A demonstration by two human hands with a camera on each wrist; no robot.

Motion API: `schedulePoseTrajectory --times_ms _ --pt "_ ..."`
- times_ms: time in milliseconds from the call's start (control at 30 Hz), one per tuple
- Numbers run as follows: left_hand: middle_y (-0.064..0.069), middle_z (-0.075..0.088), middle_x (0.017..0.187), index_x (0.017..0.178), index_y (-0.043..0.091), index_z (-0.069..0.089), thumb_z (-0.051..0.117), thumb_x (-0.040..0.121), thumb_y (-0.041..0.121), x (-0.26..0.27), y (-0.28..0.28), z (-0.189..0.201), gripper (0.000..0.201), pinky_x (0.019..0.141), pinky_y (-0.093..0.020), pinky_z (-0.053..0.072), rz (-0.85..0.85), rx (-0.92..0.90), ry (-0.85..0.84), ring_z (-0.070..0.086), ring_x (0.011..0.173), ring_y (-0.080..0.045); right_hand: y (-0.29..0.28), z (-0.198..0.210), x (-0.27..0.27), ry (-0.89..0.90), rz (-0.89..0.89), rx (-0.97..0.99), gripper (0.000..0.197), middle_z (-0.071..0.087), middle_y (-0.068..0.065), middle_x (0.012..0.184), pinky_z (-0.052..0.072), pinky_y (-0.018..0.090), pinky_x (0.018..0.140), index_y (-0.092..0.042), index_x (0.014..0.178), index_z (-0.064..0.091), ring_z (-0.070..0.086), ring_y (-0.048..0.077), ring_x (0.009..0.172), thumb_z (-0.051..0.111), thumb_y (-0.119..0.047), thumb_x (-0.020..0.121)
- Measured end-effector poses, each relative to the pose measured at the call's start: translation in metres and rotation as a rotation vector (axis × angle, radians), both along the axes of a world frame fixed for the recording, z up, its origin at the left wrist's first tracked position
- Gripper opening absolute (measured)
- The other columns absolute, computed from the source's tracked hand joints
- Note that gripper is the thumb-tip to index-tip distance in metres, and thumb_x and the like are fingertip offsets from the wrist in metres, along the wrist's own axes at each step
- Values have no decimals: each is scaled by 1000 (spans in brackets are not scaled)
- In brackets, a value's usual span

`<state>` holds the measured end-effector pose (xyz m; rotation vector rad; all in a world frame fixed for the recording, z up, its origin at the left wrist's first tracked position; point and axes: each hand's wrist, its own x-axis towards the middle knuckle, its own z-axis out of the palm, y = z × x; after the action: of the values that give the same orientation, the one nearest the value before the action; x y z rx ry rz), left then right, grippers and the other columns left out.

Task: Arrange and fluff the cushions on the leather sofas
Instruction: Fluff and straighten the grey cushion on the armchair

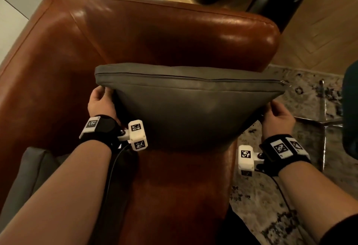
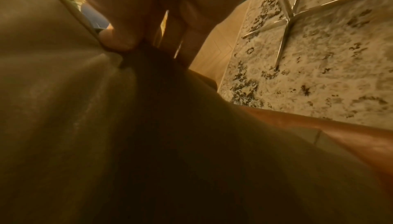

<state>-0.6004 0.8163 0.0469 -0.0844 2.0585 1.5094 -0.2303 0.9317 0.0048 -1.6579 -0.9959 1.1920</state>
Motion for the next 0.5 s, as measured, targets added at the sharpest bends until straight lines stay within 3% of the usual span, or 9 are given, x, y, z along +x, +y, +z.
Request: schedulePoseTrajectory --times_ms 67,133,200,233,267,333,400,467,500 --pt "2 64 113 122 26 59 47 90 57 11 -8 -7 46 90 -36 49 97 -14 -128 62 99 -20 -12 -4 0 110 105 -60 24 69 -8 117 50 36 99 -39 112 68 63 12 113 61 -34 90" --pt "-2 65 111 119 22 60 48 87 62 20 -17 -17 53 94 -39 49 171 -10 -229 63 99 -25 -21 -8 -4 177 172 -142 26 68 -17 113 49 34 99 -50 102 67 61 12 116 56 -27 95" --pt "-5 60 129 129 21 54 46 92 47 19 -21 -36 46 108 -43 40 139 84 -283 56 120 -28 -24 -15 -9 150 135 -199 36 70 -16 106 48 40 101 -46 93 70 61 18 115 53 -15 96" --pt "-5 59 131 129 23 53 43 97 35 19 -18 -38 36 109 -41 38 107 97 -302 54 122 -26 -24 -17 -12 128 104 -201 36 71 -13 104 48 42 101 -44 90 72 63 19 113 54 -13 95" --pt "-5 63 121 119 27 57 42 99 28 13 -15 -42 25 101 -40 43 80 120 -351 58 114 -23 -23 -19 -13 115 62 -193 35 72 -11 104 48 43 102 -43 87 73 64 18 110 55 -15 94" --pt "1 69 97 93 31 63 53 96 33 17 -11 -24 11 86 -39 50 -24 63 -164 65 97 -21 -22 -14 -16 123 2 -150 31 73 -12 102 49 40 102 -44 84 74 65 14 108 57 -21 95" --pt "2 72 97 90 33 66 64 88 40 16 -9 -15 7 83 -37 54 3 47 -113 68 95 -19 -20 -9 -16 162 -16 -86 26 73 -16 99 48 37 102 -47 84 74 65 11 109 61 -27 93" --pt "0 74 99 88 32 68 72 82 37 17 -7 -16 9 80 -33 56 36 77 -82 70 92 -16 -21 -4 -14 218 -14 -35 13 73 -17 101 48 34 102 -47 87 75 64 10 110 65 -39 83" --pt "0 73 96 86 32 68 73 82 36 18 -7 -17 7 78 -30 55 71 75 -74 70 91 -15 -21 -5 -13 230 -16 -26 17 73 -16 104 48 35 102 -44 91 75 64 10 111 65 -42 77"
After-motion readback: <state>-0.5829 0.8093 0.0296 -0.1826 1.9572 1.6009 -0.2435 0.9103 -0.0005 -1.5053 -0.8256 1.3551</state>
